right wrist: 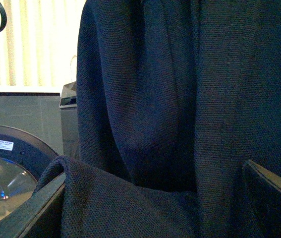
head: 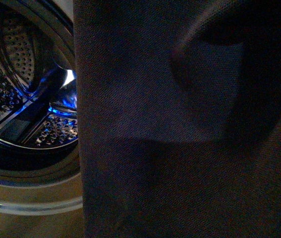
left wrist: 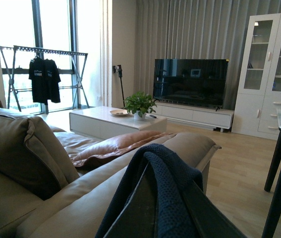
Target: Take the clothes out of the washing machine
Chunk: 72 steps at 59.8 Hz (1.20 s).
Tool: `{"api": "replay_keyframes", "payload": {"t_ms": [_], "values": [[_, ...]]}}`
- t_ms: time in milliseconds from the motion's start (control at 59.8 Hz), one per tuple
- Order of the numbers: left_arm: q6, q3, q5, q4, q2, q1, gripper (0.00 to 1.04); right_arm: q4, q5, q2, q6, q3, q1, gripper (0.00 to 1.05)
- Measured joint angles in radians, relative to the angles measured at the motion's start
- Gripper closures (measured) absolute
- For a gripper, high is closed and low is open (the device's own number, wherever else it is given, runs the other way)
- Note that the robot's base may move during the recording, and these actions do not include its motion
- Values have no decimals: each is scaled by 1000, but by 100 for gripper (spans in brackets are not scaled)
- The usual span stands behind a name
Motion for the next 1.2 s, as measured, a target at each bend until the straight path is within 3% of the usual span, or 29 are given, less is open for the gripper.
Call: {"api": "replay_keyframes", "payload": {"t_ms": [184, 686, 954, 1037, 1204], "values": [[0, 0, 0, 0, 0, 0, 100, 3, 34, 102, -72, 81, 79, 7], [1, 0, -4, 0, 0, 0, 100, -48, 181, 410, -146, 386, 158, 8], [2, 0, -4, 0, 0, 1, 100, -25, 335, 468, -195, 439, 156, 46], [2, 0, -4, 0, 0, 1, 100, -8, 360, 470, -205, 439, 142, 56], [2, 0, -4, 0, 0, 0, 100, 39, 372, 441, -224, 421, 69, 88]]}}
